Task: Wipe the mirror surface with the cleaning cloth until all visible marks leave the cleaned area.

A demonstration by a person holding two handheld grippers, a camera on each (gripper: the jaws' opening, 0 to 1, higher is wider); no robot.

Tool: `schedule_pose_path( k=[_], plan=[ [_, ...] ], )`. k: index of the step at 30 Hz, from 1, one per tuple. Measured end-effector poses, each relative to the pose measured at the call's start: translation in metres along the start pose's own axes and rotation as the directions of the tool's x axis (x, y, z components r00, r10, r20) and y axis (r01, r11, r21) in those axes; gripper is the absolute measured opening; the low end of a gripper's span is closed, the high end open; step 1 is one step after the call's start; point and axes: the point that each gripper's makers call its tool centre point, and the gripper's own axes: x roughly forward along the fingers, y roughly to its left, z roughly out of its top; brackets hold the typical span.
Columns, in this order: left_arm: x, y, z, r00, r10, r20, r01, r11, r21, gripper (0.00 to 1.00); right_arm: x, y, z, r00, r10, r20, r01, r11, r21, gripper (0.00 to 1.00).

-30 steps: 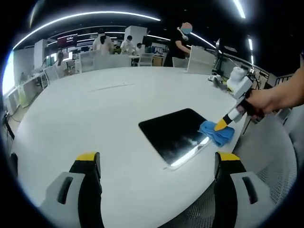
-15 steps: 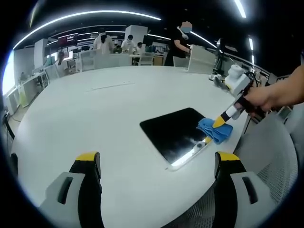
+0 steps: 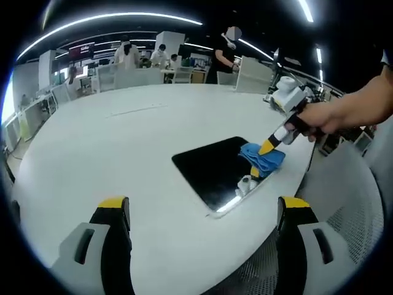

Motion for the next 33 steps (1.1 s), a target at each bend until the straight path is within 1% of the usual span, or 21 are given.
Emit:
schedule_pose_path(
  k=[3,12,15,17,19,23,25,27,31,33],
  plan=[
    [0.0,-0.001,0.001,1.0,0.004,0.001,-0.004,1.0,0.02,0.99,0.002,-0.002,0.006,1.0,-0.004,0.008,0.004,1.0,-0.001,0.0],
    [0.0,0.002,-0.004,1.0,0.02,-0.017,-0.019,1.0,0.02,0.99,0.006,-0.007,0.023,1.0,-0.014,0.02,0.015,1.0,-0.011,0.0],
    [0.003,0.001,-0.008,1.0,0.015,-0.024,-0.015,1.0,0.02,0.99,0.008,-0.009,0.029,0.999,-0.02,0.026,0.021,1.0,-0.016,0.0],
    [0.004,0.0,-0.011,0.999,0.004,-0.033,-0.004,1.0,0.001,0.99,0.009,-0.009,0.032,0.999,-0.025,0.028,0.026,0.999,-0.024,0.0],
    [0.004,0.001,-0.01,1.0,0.001,-0.024,-0.001,1.0,-0.015,0.99,0.01,-0.01,0.036,0.999,-0.027,0.028,0.028,0.999,-0.03,0.0],
    [0.003,0.003,-0.009,1.0,0.012,-0.019,-0.013,1.0,-0.024,0.99,0.012,-0.012,0.042,0.999,-0.031,0.027,0.032,0.999,-0.039,0.0],
    [0.003,0.004,-0.007,1.0,0.018,-0.006,-0.018,1.0,-0.022,0.99,0.012,-0.012,0.044,0.999,-0.031,0.028,0.032,0.998,-0.044,0.0],
    [0.003,0.005,-0.007,1.0,0.021,-0.004,-0.021,1.0,-0.018,0.99,0.012,-0.012,0.046,0.999,-0.031,0.028,0.033,0.998,-0.047,0.0],
    [0.003,0.002,-0.005,1.0,0.011,-0.005,-0.011,1.0,-0.008,0.99,0.015,-0.014,0.053,0.999,-0.039,0.026,0.04,0.998,-0.055,0.0],
    [0.003,0.0,-0.003,1.0,-0.003,0.006,0.003,1.0,0.002,0.99,0.016,-0.015,0.058,0.999,-0.043,0.026,0.044,0.997,-0.062,0.0]
  ],
)
